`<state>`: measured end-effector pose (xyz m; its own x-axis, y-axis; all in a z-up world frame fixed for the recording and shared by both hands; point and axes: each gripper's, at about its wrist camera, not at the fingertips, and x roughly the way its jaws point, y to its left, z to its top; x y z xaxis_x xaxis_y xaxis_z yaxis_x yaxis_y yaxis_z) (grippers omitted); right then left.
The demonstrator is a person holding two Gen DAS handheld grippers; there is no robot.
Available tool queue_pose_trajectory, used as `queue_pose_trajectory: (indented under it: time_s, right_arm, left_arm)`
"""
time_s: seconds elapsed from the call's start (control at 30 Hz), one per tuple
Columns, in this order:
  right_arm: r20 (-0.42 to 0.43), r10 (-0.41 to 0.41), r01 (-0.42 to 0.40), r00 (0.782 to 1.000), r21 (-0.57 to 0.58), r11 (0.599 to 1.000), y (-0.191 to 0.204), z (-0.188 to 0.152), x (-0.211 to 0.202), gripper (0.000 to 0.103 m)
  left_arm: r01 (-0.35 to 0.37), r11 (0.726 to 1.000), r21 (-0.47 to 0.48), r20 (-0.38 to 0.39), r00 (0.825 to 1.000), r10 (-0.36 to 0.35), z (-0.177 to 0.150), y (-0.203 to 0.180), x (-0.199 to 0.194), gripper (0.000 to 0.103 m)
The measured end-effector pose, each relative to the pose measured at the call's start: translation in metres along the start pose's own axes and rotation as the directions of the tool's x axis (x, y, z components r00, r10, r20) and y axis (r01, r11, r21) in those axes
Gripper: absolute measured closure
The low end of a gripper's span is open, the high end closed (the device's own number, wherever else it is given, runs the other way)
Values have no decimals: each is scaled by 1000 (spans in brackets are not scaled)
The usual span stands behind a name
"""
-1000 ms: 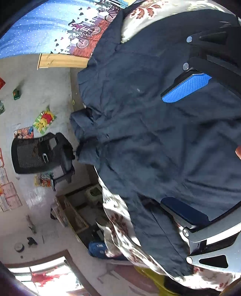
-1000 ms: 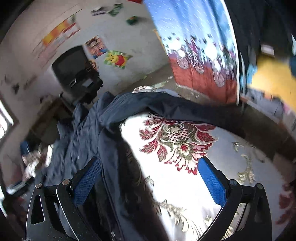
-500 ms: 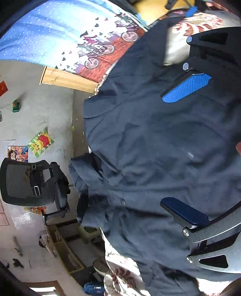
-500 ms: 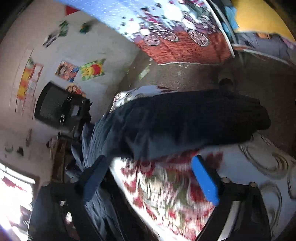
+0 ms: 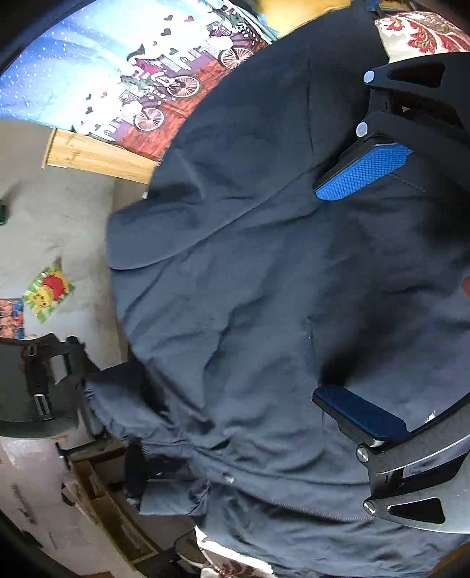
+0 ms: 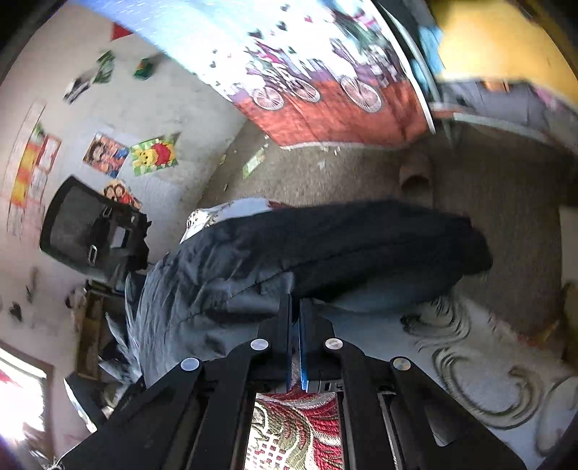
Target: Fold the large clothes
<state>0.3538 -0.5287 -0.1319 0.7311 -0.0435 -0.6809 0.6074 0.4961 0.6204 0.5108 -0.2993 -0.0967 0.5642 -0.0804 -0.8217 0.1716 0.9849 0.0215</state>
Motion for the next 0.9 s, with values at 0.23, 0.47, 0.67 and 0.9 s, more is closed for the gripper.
queue_pose_trajectory:
  time_s: [0.23, 0.47, 0.67, 0.9]
  right_arm:
    - [205, -11, 68, 979, -274, 959, 69, 26, -53, 101]
    - [412, 216, 88, 885, -605, 791, 201, 4, -98, 101]
    - [305, 416, 57, 857, -858, 511, 325, -78, -105, 101]
    - [31, 359, 0, 933, -996, 86, 386, -217, -71, 101]
  left_arm:
    - [53, 996, -65, -8, 999, -54, 3, 33, -26, 1]
    - [-4, 990, -141, 48, 999, 10, 19, 123, -99, 1]
    - [-87, 962, -259, 88, 990, 113, 12, 235, -171, 1]
    - [-116, 918, -380, 69, 986, 153, -45, 350, -211, 1]
